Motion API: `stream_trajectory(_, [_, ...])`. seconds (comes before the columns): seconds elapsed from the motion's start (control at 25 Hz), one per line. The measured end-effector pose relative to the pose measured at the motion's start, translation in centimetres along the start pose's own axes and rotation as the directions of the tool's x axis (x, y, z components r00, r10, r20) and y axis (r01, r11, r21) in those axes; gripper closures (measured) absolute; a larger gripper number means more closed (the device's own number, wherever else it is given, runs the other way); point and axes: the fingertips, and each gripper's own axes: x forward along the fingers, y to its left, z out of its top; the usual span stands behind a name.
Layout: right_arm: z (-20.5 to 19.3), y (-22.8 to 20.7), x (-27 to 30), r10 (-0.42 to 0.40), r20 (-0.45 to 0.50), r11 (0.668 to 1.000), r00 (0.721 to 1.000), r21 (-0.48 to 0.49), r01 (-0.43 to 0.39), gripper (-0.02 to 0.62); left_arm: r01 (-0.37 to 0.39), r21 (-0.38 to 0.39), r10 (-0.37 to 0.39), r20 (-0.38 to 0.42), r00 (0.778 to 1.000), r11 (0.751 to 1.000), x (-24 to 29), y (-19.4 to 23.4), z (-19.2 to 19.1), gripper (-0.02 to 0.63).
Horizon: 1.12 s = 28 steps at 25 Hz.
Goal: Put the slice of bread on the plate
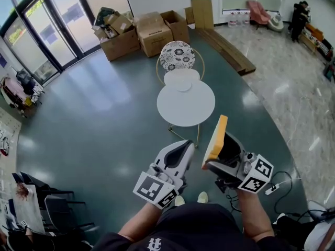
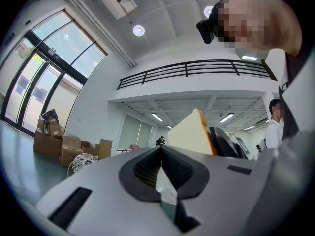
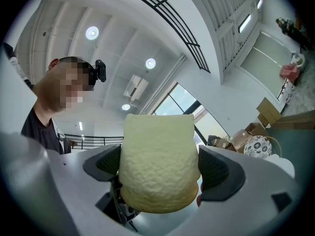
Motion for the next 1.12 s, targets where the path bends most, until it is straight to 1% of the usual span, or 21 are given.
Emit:
stream_trajectory(0.92, [2.4,-2.1,-4.1,0.038,0.004,0.999,0.999,0.027,-0.038,0.103,-0.071,0.026,0.071,-0.006,0.997,0.997,2.9,-3.0,-1.5,0.598])
stream_trajectory(1.12, [2.6,-2.5,-3.9,0.049,0.001,0.998,0.999,0.035,-0.049,0.103,-0.084,0.023,0.085,-0.014,0.996,0.996,3.3,-2.8,-1.8,0.598])
